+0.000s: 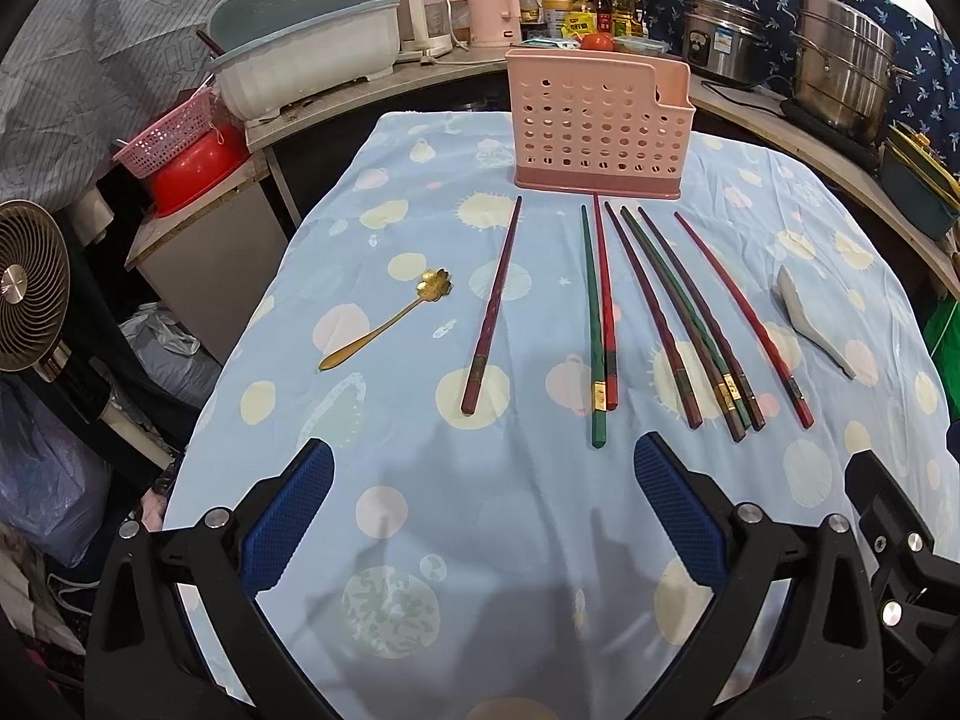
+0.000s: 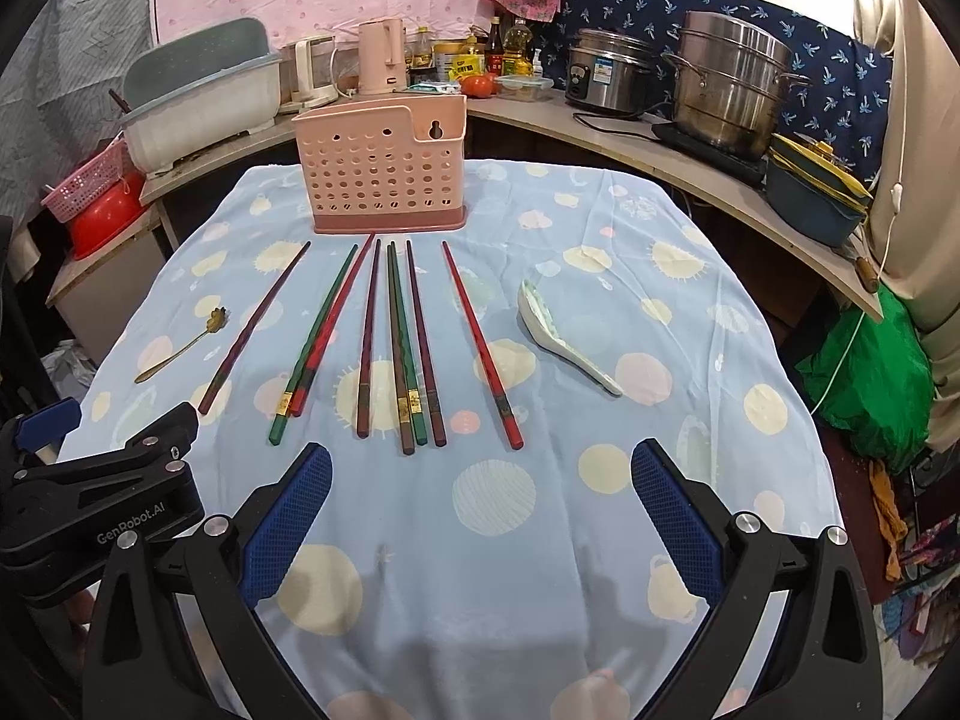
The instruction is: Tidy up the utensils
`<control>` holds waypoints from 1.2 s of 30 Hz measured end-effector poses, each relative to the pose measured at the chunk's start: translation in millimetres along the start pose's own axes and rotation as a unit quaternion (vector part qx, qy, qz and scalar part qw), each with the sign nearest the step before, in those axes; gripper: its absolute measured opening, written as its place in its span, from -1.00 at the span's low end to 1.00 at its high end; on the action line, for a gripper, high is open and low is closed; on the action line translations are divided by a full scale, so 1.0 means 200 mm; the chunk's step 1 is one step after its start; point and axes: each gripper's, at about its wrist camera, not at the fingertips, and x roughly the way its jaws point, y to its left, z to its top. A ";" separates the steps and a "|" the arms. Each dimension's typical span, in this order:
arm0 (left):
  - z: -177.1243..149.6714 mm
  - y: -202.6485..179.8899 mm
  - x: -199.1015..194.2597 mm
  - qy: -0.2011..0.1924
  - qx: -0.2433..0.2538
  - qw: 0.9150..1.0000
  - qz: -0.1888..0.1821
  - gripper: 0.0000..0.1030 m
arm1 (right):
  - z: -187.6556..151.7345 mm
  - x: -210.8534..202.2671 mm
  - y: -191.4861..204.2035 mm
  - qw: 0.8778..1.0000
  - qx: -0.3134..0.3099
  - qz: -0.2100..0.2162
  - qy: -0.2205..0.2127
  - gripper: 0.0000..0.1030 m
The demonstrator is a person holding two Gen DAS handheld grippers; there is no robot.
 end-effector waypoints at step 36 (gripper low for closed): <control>0.00 -0.01 0.00 0.001 0.000 1.000 -0.001 0.86 | -0.01 0.01 0.01 1.000 -0.001 0.003 0.001 0.87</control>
